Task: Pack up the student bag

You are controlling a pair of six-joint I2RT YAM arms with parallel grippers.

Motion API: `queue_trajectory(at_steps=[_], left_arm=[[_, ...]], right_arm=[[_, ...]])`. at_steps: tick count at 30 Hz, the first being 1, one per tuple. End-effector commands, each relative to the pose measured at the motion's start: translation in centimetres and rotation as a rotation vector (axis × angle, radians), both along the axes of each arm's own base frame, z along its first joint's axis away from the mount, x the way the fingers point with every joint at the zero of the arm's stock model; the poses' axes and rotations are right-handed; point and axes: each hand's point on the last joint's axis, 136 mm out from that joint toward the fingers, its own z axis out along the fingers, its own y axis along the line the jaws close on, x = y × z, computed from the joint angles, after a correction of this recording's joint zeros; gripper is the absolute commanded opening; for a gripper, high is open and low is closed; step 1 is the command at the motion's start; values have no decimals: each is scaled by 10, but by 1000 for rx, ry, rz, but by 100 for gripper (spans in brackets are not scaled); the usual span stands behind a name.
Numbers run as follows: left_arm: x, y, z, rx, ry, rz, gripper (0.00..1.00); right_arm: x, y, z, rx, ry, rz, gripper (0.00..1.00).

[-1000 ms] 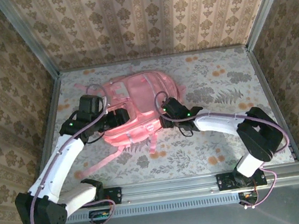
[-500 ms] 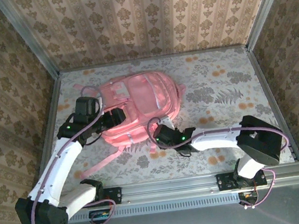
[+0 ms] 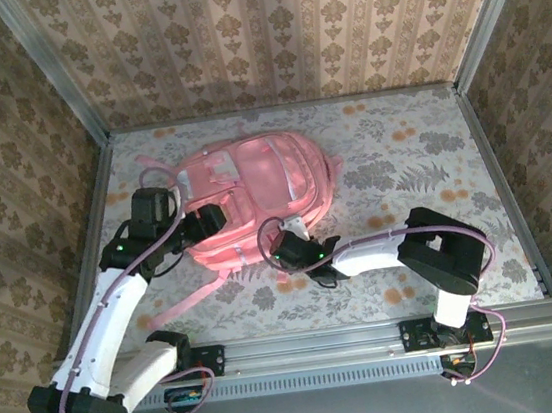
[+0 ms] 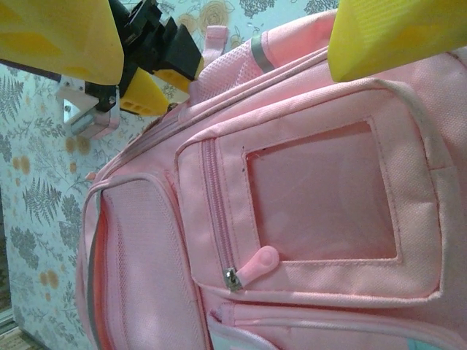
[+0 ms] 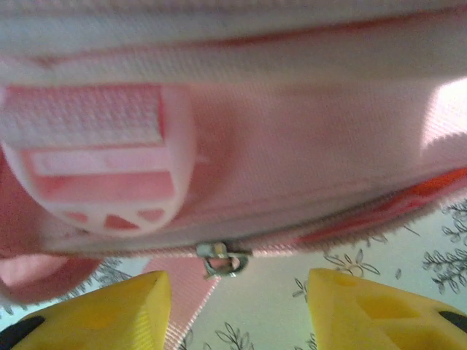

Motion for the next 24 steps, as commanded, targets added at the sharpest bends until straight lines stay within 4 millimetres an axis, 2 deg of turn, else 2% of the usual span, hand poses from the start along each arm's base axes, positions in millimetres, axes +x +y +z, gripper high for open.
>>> queue_trajectory(at_steps=[1,10,15,24], left_arm=[[-3,-1,-8,-25,28,1,75],[-8,9,-14,3,50,36,74],[-23,17,-21,3,113,86,75],[-80,26,-65,-106,346,251,73]], right_arm=[[13,5,2,11,-80,-1,50],[21,-12,-7,-57,-168,-26,29],[20,-21,-3,-42,-207,-19,0],[16,-18,11,58,-194,15,0]])
